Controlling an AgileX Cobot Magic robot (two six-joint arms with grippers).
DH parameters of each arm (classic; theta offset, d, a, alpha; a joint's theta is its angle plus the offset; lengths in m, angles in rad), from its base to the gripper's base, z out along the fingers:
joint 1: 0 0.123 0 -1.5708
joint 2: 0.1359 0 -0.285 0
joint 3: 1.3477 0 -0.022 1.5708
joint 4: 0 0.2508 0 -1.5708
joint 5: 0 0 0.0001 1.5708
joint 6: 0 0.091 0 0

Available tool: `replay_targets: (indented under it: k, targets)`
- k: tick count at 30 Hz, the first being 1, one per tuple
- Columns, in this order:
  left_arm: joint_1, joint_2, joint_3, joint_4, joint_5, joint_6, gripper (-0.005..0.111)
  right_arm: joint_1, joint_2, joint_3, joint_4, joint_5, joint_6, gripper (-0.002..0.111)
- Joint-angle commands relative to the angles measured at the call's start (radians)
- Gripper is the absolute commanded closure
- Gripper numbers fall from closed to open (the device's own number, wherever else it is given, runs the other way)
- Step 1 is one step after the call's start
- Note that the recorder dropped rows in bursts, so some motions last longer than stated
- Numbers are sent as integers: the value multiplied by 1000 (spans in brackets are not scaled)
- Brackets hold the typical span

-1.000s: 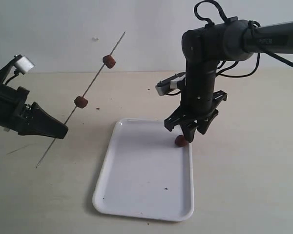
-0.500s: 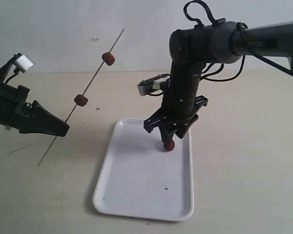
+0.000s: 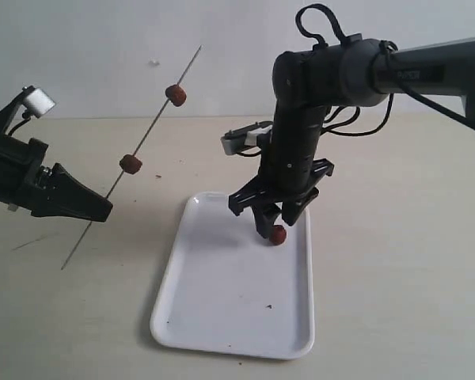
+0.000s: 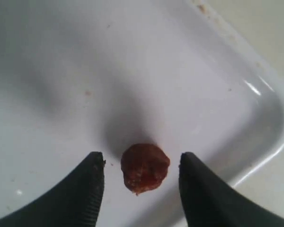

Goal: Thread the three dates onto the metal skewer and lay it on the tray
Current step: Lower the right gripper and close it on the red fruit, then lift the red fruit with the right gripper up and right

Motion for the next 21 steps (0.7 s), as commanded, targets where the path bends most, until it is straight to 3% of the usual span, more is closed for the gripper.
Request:
replay_targets:
  k: [1, 12, 18, 21]
  targets:
    - [2, 1, -1, -18, 12, -4, 107, 0, 27, -9, -17, -6, 34, 59]
    - [2, 1, -1, -18, 12, -4, 107, 0, 38, -9, -68, 2, 53, 64]
    - [2, 1, -1, -18, 12, -4, 107, 0, 38, -9, -56, 16, 53, 82]
    - [2, 1, -1, -18, 12, -4, 107, 0, 38, -11, -12, 16, 56, 85]
